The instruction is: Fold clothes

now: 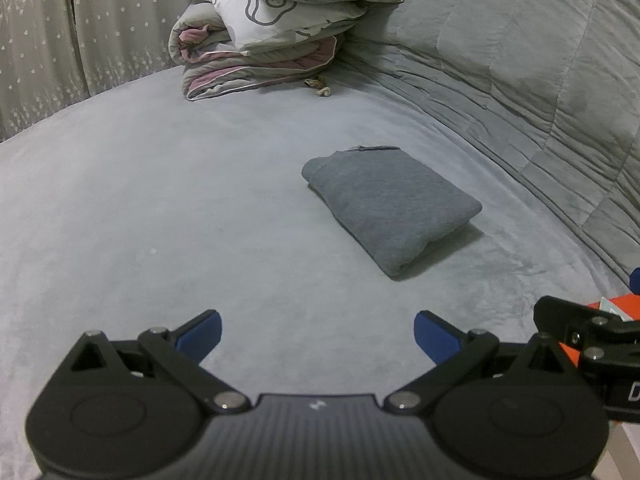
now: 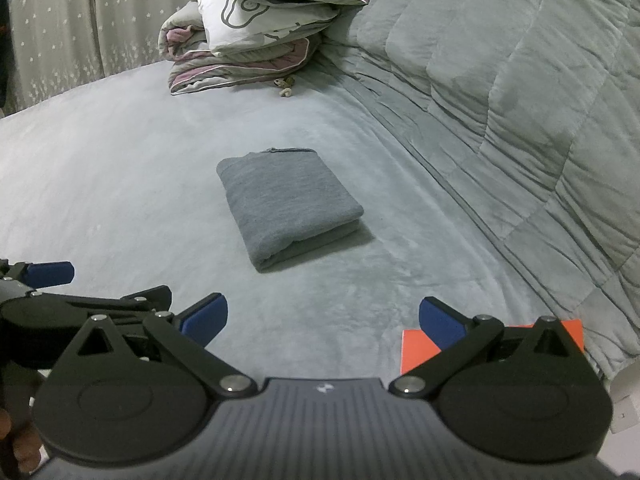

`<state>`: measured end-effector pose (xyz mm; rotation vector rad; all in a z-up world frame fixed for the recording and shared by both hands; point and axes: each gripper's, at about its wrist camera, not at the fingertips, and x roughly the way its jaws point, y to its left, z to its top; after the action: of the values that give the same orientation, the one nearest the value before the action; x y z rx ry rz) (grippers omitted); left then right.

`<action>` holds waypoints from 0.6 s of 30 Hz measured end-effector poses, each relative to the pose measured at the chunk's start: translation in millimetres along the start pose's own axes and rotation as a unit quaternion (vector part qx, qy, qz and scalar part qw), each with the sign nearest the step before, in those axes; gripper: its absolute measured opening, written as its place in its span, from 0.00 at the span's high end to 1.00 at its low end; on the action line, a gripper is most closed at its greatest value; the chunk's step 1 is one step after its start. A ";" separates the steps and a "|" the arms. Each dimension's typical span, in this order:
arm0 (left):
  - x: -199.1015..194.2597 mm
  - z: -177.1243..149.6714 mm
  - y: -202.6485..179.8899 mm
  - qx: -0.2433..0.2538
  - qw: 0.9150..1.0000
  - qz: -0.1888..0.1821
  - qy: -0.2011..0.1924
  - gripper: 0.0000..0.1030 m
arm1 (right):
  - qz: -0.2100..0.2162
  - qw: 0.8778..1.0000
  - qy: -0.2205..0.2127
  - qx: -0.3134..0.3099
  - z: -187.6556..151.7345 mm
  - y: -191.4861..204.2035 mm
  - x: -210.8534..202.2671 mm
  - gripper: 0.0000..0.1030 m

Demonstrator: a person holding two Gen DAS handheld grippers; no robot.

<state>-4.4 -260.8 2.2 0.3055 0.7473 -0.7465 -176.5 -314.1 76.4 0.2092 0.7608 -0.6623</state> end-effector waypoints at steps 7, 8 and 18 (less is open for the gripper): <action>-4.6 -0.9 0.2 0.005 1.000 0.007 -0.002 0.01 | -0.007 1.000 -0.001 -0.005 1.0 2.3 -1.6 0.00; -6.2 -1.3 -0.1 0.008 1.000 0.010 -0.003 0.01 | -0.008 1.000 -0.001 -0.006 1.5 2.5 -1.4 0.00; -39.2 -19.9 17.7 0.005 1.000 0.011 -0.004 0.01 | -0.009 0.999 -0.020 -0.033 1.6 9.0 -20.1 0.00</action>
<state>-21.3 -218.7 15.9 0.3188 0.7329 -0.7307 -180.7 -298.2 91.0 0.1284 0.7457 -0.6560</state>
